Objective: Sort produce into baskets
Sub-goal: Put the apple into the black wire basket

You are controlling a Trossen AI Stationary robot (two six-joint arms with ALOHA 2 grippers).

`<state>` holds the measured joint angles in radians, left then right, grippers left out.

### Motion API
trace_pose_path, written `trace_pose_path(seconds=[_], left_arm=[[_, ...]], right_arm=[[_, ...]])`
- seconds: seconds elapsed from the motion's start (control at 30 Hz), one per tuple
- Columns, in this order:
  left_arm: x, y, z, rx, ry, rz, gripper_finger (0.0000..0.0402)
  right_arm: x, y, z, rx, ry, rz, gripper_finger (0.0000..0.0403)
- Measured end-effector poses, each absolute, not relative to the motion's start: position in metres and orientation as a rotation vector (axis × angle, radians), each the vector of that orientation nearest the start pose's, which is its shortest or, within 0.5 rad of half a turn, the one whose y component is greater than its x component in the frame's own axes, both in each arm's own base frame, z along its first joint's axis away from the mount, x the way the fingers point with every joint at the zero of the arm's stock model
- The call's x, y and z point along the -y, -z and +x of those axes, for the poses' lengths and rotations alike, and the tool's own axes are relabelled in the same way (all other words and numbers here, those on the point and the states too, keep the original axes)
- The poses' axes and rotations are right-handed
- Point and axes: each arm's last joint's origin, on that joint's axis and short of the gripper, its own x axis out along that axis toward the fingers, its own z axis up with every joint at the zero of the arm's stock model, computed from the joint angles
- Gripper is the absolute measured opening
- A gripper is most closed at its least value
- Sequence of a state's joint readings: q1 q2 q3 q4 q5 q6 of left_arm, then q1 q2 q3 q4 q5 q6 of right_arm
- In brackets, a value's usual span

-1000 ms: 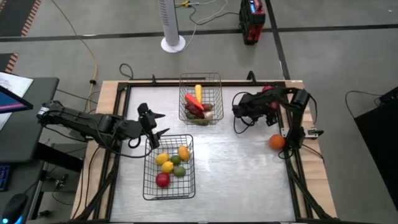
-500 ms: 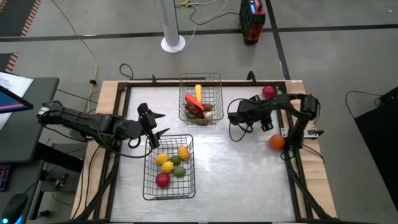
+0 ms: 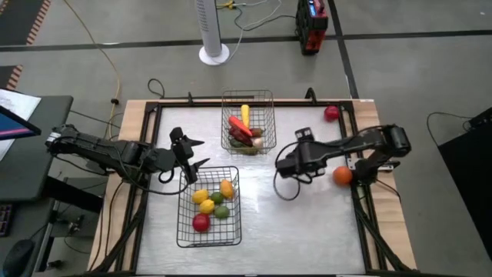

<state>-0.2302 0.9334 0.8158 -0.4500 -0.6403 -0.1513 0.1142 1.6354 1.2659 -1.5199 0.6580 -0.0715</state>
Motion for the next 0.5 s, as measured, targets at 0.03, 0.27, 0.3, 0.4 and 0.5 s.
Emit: trace_pose_path(seconds=[0.03,0.27,0.3,0.4,0.5], left_arm=[[0.027,-0.298,0.189,-0.485,-0.436,0.095,0.0274],[0.026,-0.298,0.189,-0.485,-0.436,0.095,0.0274],[0.027,-0.298,0.189,-0.485,-0.436,0.095,0.0274],[0.027,-0.298,0.189,-0.485,-0.436,0.094,0.0274],[0.027,-0.298,0.189,-0.486,-0.436,0.094,0.0274]], right_arm=[[-0.019,-0.253,0.266,-1.718,0.303,-0.756,0.0285],[-0.070,-0.289,0.322,-1.097,0.069,-0.410,0.0285],[-0.076,-0.296,0.329,-1.011,0.033,-0.364,0.0285],[-0.091,-0.317,0.346,-0.764,-0.053,-0.251,0.0285],[-0.099,-0.328,0.355,-0.605,-0.124,-0.190,0.0285]])
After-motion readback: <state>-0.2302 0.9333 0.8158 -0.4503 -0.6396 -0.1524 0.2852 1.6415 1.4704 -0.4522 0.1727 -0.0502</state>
